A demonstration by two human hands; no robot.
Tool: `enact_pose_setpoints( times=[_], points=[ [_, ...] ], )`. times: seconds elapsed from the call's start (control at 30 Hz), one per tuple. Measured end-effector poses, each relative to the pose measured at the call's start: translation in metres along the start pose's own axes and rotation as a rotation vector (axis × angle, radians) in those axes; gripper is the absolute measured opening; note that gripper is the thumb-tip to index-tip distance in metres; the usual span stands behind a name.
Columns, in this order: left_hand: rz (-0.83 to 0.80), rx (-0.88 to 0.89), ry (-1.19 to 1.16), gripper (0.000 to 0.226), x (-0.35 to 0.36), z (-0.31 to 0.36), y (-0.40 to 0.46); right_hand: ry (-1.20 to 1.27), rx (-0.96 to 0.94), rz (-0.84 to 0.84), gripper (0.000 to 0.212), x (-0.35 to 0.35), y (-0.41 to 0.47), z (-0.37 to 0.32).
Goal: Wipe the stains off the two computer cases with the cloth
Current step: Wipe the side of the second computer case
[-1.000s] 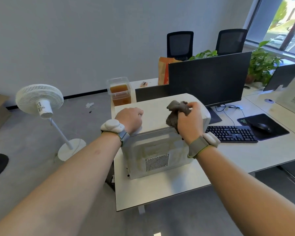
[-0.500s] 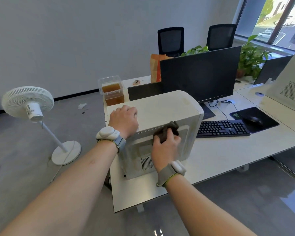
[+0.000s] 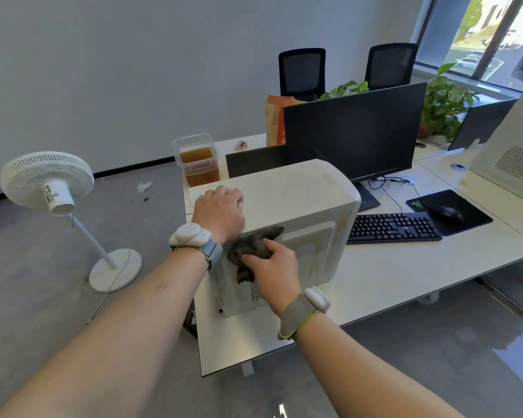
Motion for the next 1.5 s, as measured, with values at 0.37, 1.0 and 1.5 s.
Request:
enact_pose_setpoints(
  times=[0.37, 1.0, 1.5],
  points=[
    [-0.009, -0.002, -0.025, 0.026, -0.001, -0.002, 0.001, 0.011, 0.066, 0.047, 0.041, -0.027, 0.010, 0.002],
    [-0.003, 0.008, -0.034, 0.026, -0.006, 0.002, -0.002, 0.295, 0.210, 0.285, 0.064, -0.090, 0.048, -0.006],
    [-0.073, -0.048, -0.020, 0.022, -0.005, 0.005, 0.001, 0.118, 0.244, -0.171, 0.085, -0.089, 0.030, 0.007]
  ],
)
Point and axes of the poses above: each hand's wrist, its own y-axis towards the middle knuckle, its own x-axis out of the palm, z = x × y, the point moved 6 cm from there along y, towards the middle knuckle, and after that the axes turned 5 degrees about x, right-handed, at the moved point
